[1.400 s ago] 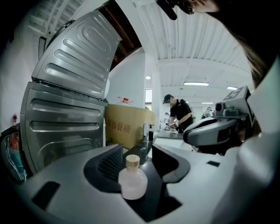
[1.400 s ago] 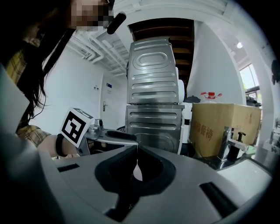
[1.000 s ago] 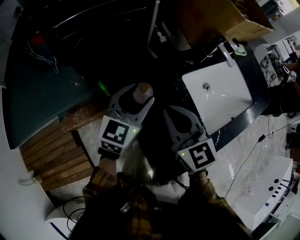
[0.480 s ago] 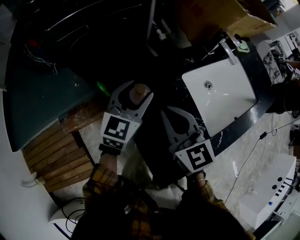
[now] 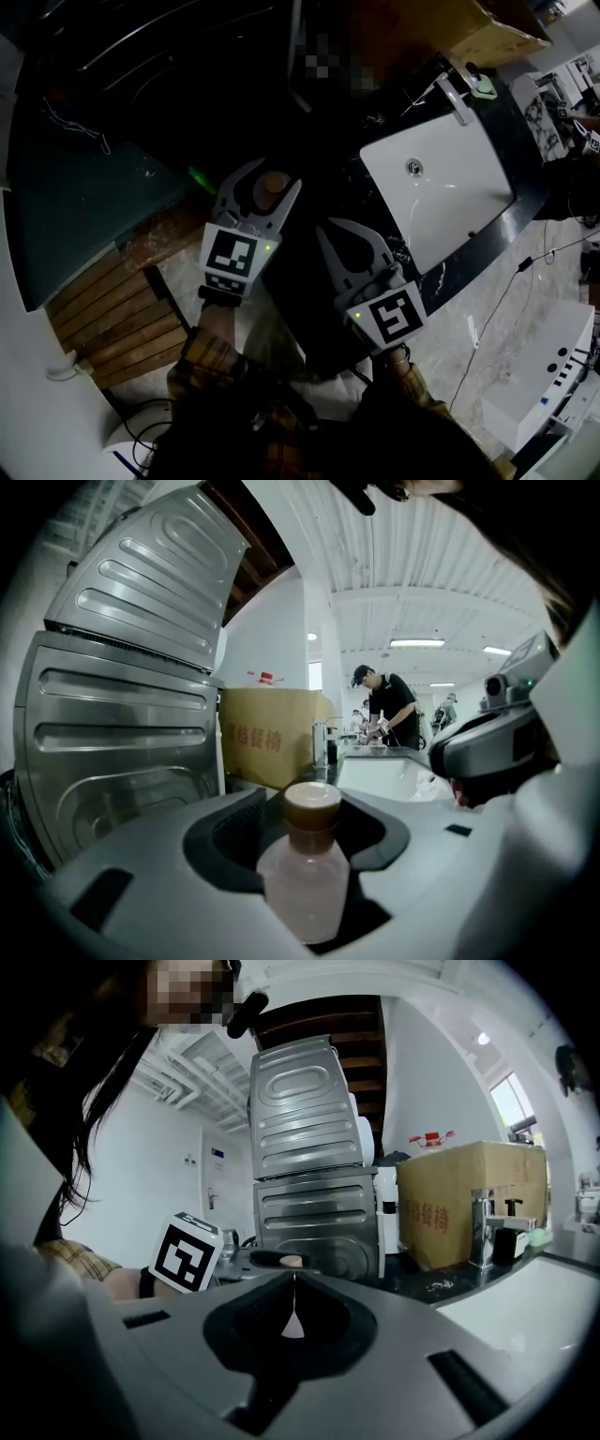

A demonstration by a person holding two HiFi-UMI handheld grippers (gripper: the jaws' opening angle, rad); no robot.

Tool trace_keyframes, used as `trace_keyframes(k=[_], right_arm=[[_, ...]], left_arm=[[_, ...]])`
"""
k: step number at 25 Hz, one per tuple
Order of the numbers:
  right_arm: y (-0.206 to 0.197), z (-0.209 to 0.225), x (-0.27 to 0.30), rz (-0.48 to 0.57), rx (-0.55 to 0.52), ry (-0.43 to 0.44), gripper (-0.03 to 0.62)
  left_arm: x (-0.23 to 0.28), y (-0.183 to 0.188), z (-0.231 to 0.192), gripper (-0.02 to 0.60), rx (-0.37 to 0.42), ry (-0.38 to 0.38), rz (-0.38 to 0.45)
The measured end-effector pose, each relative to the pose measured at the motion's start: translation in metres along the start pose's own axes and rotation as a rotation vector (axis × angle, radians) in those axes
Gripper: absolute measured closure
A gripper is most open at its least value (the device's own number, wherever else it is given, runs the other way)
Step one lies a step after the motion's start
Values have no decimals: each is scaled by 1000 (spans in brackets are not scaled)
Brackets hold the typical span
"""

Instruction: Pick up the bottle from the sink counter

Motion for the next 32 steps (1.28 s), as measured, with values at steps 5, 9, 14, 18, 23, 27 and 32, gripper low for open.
trace_keyframes(k=[5, 9, 14, 18, 23, 27, 32], right_arm=[[-2, 1, 2, -7, 7, -12, 577], [-2, 1, 2, -7, 9, -15, 577], [-3, 1, 3, -13, 8, -21, 577], [-1, 2, 2, -23, 2, -27, 577], [3, 6, -1, -20, 0, -36, 577], [8, 8, -3, -12, 0, -42, 577], [12, 10, -4, -7, -6, -45, 577]], left_arm=[[3, -5, 0, 370, -20, -12, 12], [2, -5, 0, 370, -17, -19, 9], [4, -4, 1, 378, -2, -17, -3], [4, -4, 3, 399, 27, -14, -31], [5, -2, 6, 427, 64, -19, -61], [4, -1, 8, 451, 85, -20, -80], [3, -1, 9, 454, 73, -21, -86]])
Point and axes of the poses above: the fingertips, and each gripper's own axes: x forward along the fingers, z to its right, y out of its top, the point moved 4 cm from there along -x, backward along the fingers, and after that the axes turned 15 degrees about -y, right-handed, at the moved point
